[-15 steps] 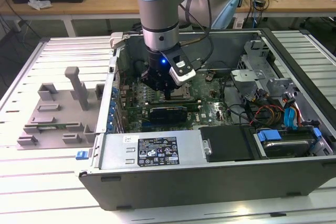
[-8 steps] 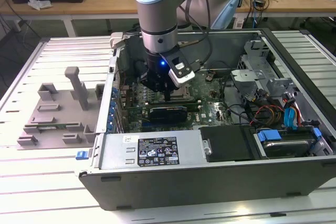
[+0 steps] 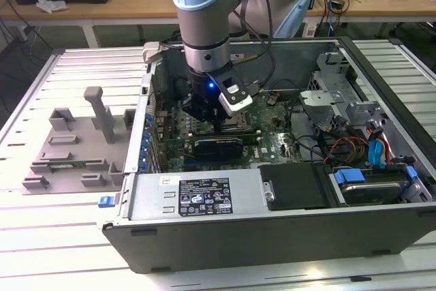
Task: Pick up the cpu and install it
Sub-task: 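Install the second cpu locking lever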
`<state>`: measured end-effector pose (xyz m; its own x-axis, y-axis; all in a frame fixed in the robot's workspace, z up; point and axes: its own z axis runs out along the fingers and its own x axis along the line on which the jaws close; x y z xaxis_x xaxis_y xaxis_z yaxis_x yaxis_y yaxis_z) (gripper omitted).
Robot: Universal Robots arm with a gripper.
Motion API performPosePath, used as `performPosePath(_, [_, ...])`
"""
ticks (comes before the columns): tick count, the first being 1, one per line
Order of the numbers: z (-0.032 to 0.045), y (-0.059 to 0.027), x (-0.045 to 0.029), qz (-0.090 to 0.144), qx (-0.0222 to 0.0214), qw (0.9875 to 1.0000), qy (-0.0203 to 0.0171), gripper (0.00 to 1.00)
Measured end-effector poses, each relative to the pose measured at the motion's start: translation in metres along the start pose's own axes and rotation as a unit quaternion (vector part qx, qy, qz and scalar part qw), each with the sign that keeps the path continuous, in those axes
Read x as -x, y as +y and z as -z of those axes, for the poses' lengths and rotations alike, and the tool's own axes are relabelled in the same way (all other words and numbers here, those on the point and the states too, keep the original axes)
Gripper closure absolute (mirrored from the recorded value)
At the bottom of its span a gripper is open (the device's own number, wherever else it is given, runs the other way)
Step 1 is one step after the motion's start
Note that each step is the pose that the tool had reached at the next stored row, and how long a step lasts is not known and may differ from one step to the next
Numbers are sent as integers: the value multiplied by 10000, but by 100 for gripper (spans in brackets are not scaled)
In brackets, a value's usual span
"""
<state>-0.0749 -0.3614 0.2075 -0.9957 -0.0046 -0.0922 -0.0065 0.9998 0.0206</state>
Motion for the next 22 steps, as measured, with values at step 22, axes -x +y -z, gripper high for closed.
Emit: performPosePath(22, [49,-90,-8,-24,273,9996,-42,89])
